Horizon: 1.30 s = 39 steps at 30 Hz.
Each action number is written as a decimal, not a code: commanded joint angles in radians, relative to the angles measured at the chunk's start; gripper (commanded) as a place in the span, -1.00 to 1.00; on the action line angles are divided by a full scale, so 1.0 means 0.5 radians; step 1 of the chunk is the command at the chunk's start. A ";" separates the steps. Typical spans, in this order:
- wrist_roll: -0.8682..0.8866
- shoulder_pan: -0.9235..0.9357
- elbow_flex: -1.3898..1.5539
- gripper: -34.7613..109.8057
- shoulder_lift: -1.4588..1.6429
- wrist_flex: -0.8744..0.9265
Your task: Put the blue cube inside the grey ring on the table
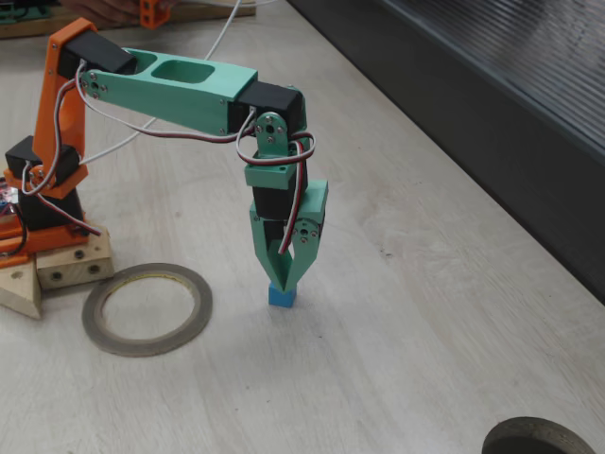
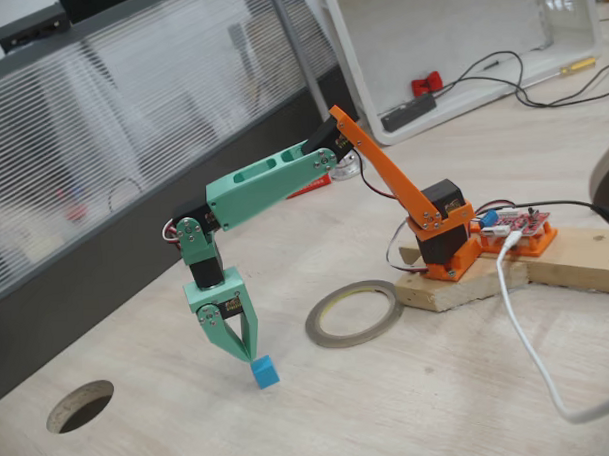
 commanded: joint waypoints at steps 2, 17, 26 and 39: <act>0.012 0.028 -0.034 -0.52 0.034 0.040; 0.012 0.028 -0.058 -0.52 0.037 0.255; 0.012 0.028 -0.058 -0.52 0.058 0.270; 0.006 0.028 -0.055 -0.26 0.058 0.377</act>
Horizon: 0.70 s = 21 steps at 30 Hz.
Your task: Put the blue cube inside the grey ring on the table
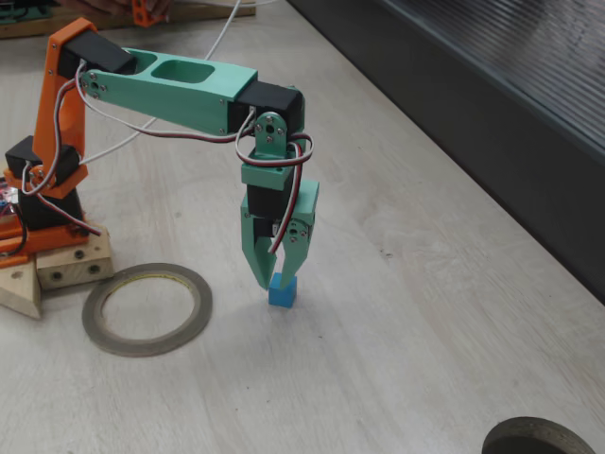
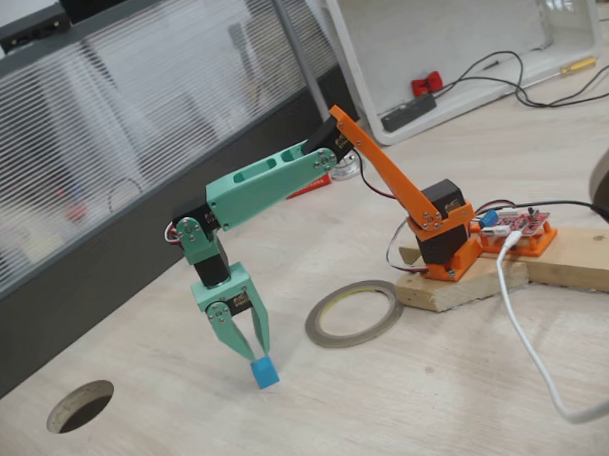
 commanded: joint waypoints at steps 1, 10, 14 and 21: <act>0.021 0.031 -0.058 -0.23 0.049 0.181; 0.021 0.031 -0.061 -0.04 0.034 0.359; 0.021 0.031 -0.061 0.01 0.034 0.353; 0.021 0.031 -0.061 0.02 0.031 0.337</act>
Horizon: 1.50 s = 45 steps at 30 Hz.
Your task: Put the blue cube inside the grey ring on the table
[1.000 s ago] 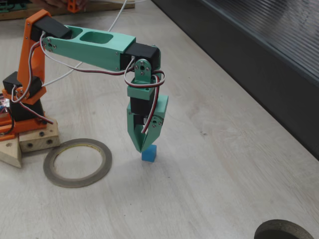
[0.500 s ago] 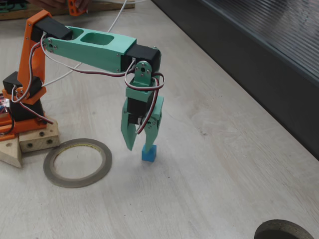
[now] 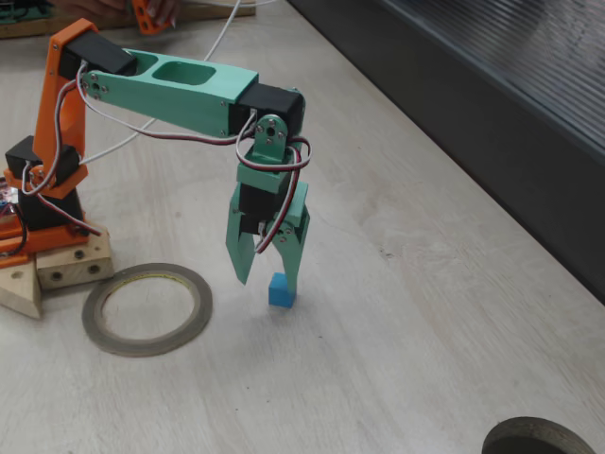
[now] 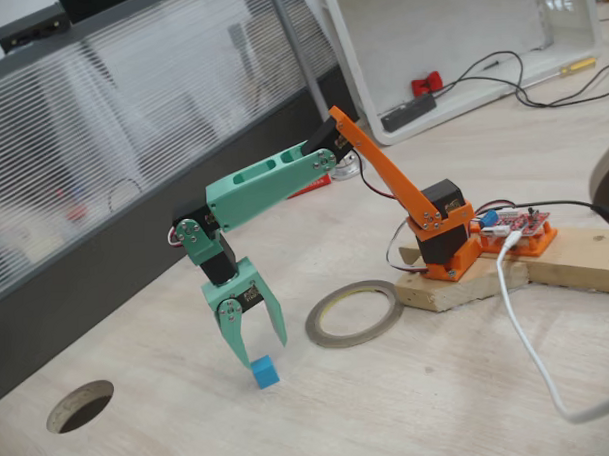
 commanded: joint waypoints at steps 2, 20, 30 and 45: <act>0.021 0.031 -0.058 0.02 0.046 0.015; 0.021 0.034 -0.061 0.02 -0.147 0.012; 0.021 0.034 -0.040 0.01 -0.150 0.015; 0.021 0.034 -0.052 0.01 -0.224 -0.046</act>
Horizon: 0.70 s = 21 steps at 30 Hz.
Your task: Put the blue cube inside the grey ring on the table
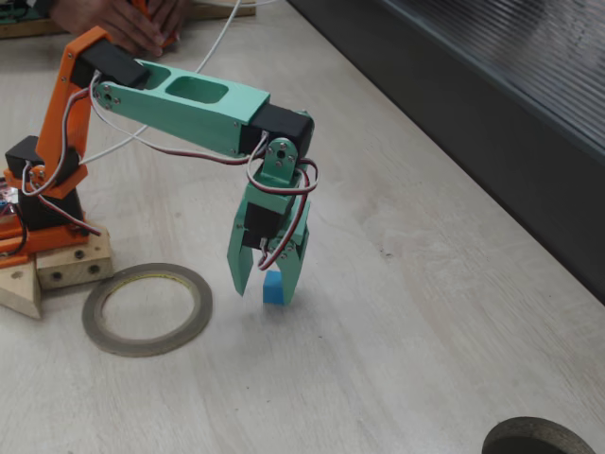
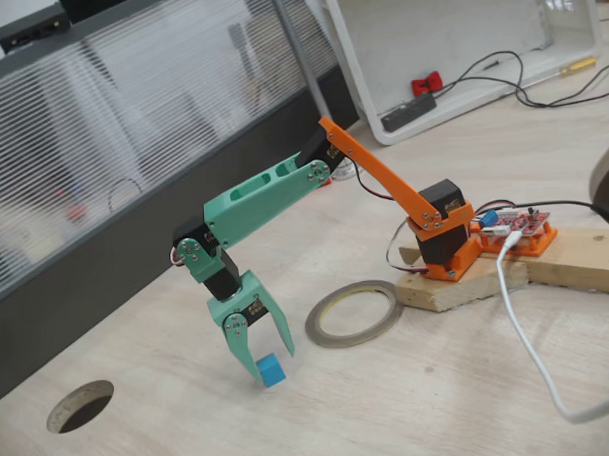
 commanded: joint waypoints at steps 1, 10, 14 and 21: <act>0.021 0.034 -0.015 0.01 -0.046 -0.055; 0.021 0.034 -0.015 0.01 -0.095 -0.092; 0.021 0.034 -0.015 0.01 -0.077 -0.092; 0.021 0.034 -0.018 0.01 -0.067 -0.092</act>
